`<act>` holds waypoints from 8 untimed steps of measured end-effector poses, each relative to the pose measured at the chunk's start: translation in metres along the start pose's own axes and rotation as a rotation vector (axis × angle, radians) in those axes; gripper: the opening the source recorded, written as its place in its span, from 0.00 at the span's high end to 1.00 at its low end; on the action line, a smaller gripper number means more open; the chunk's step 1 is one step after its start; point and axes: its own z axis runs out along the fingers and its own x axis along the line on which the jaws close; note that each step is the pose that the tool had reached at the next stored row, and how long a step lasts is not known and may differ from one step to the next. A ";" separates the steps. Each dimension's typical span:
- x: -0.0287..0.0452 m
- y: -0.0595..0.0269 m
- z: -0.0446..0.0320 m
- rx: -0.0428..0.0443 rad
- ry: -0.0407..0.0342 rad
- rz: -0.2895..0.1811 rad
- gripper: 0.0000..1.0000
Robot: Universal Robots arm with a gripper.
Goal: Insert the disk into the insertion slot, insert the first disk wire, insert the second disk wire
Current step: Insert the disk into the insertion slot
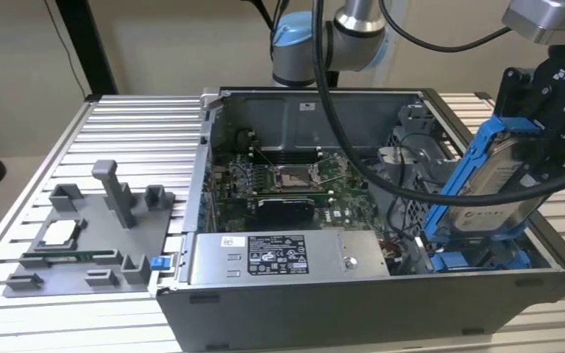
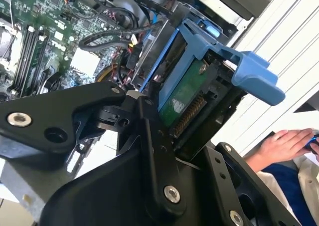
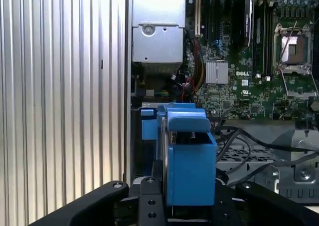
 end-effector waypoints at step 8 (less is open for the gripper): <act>0.0003 -0.0063 0.0089 -0.0001 -0.0073 -0.001 1.00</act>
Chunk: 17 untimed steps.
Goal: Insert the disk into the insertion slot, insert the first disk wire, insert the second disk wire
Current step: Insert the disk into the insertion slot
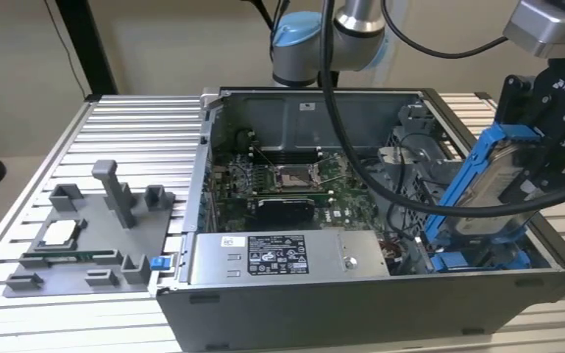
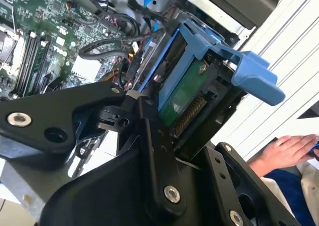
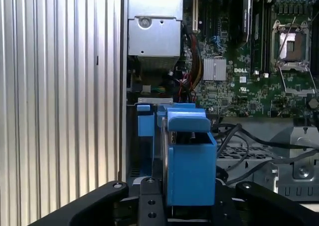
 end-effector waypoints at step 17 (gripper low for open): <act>0.0010 -0.0025 0.0234 -0.0001 -0.0002 0.000 1.00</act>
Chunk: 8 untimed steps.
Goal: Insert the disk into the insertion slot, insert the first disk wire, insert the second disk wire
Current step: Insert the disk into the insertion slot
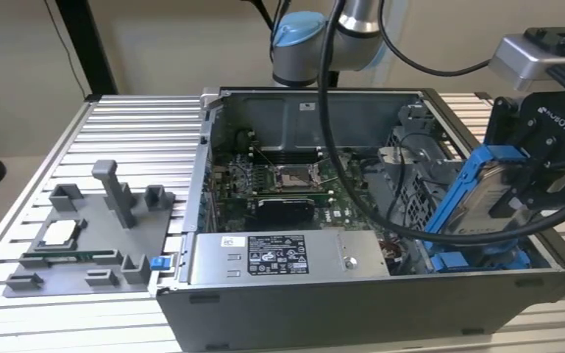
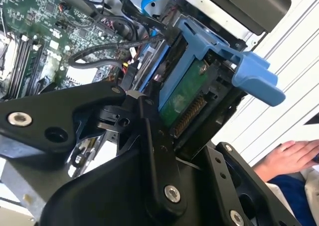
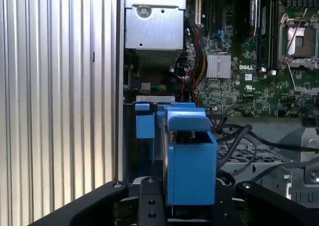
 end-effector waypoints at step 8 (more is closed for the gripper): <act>0.0007 -0.0006 0.0145 0.0000 0.0000 0.000 1.00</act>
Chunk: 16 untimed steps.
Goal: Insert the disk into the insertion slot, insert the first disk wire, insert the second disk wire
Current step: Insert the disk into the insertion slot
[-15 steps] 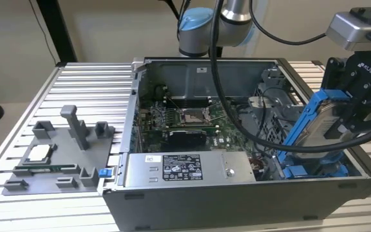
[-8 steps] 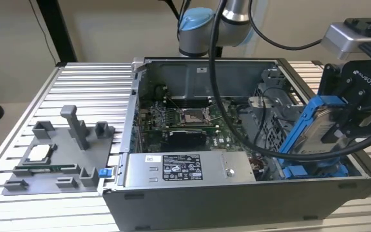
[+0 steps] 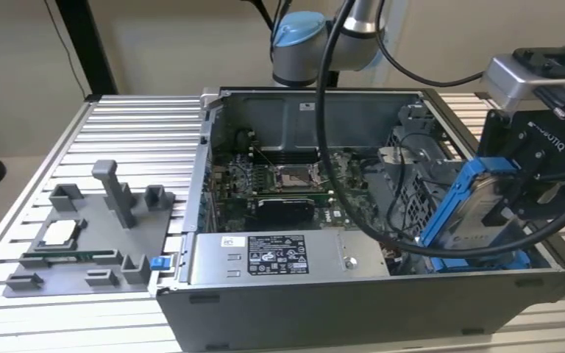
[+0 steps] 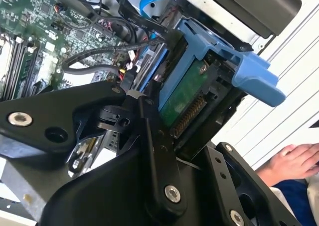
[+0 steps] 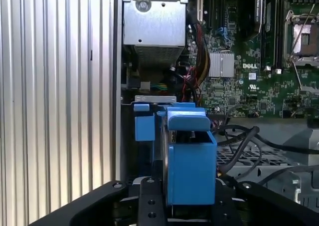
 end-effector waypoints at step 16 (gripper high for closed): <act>0.0007 -0.0005 0.0134 0.0000 0.0000 0.000 0.00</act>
